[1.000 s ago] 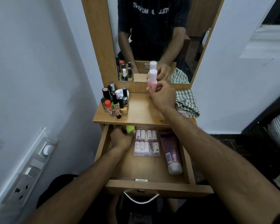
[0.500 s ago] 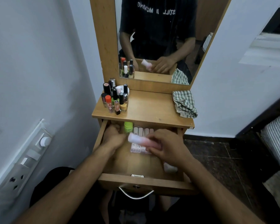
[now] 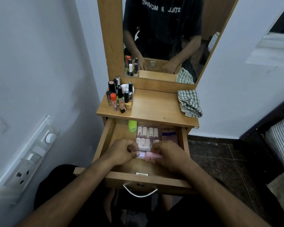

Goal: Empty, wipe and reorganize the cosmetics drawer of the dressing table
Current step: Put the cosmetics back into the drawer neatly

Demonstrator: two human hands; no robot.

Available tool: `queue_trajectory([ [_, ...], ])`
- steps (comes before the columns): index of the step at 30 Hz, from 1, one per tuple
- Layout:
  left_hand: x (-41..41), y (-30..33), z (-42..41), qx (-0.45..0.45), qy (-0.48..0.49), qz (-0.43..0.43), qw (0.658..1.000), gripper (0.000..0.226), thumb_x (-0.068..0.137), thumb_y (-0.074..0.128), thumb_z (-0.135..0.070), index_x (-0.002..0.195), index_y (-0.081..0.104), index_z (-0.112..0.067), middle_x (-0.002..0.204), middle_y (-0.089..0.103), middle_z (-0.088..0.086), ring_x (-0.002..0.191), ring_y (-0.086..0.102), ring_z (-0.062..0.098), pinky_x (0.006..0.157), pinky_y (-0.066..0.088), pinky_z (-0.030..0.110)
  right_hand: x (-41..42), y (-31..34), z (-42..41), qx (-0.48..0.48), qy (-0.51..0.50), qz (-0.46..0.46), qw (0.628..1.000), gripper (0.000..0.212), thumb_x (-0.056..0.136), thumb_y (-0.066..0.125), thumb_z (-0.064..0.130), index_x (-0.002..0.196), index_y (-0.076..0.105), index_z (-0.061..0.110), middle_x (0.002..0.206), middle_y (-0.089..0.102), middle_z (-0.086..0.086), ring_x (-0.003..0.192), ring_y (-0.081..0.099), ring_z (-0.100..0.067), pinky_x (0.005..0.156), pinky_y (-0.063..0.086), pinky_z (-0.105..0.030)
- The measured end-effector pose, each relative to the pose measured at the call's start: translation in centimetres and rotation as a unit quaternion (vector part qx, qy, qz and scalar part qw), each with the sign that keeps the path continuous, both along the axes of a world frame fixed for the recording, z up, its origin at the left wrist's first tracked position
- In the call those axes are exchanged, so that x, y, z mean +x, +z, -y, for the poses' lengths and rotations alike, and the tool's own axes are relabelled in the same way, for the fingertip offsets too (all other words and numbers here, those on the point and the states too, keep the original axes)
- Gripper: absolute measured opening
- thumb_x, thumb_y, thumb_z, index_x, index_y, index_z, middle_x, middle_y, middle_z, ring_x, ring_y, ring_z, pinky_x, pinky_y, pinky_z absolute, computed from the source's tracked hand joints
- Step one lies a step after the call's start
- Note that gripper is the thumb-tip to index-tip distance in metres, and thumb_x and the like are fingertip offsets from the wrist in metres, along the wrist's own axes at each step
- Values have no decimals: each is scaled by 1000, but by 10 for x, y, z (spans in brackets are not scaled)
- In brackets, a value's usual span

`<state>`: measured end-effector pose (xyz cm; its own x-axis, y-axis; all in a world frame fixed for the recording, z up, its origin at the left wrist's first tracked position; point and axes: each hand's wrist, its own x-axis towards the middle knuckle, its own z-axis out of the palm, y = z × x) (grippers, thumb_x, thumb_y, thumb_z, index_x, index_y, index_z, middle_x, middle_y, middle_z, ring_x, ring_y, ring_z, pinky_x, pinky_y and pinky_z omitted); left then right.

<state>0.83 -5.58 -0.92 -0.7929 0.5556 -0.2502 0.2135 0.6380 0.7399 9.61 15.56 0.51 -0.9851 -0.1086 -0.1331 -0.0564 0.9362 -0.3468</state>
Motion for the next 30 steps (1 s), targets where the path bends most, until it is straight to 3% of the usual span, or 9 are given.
queue_trajectory([
  [9,2,-1,-6,-42,-10,-63,997,9,84,79,-21,91,74,-24,85,71,-11,81,65,3,77,58,29,3,-4,-1,-7,-22,-30,999,34,89,71,37,122,66,27,123,63,6,111,56,-7,95,49,-24],
  [12,2,2,-2,-32,-1,-103,994,5,86,75,-25,90,73,-27,85,70,-13,80,63,1,76,58,30,3,-1,0,-21,-27,-39,999,35,89,72,38,122,64,30,120,61,10,105,55,-4,91,50,-23],
  [15,2,11,5,6,27,-157,987,2,89,71,-26,90,72,-27,84,69,-15,79,62,-1,73,56,26,1,9,2,-36,-44,-79,995,34,87,75,39,118,67,30,110,60,16,88,52,3,81,47,-16],
  [19,-5,27,19,76,107,-264,955,7,90,70,-24,85,69,-28,79,66,-18,75,61,-2,67,52,21,-18,42,10,-64,-61,-149,985,24,86,76,38,109,71,30,93,59,20,77,53,6,69,43,-12],
  [24,-32,64,23,148,175,-370,901,10,94,68,-27,102,64,-25,83,59,-12,74,57,3,61,46,21,-73,102,32,-80,-42,-257,962,21,88,76,35,107,72,27,87,63,13,73,53,-1,67,42,-17],
  [27,-48,84,16,142,177,-394,890,21,92,70,-31,110,63,-21,83,59,-8,73,54,7,63,44,21,-108,126,47,-63,-40,-292,954,26,88,76,35,112,73,25,87,59,14,77,50,-4,69,43,-25],
  [30,-57,95,6,111,178,-389,897,29,90,72,-32,114,62,-21,85,56,-10,75,55,10,65,44,22,-132,142,60,-7,-35,-274,961,32,89,73,39,119,71,27,94,57,11,84,45,-6,61,32,-21],
])
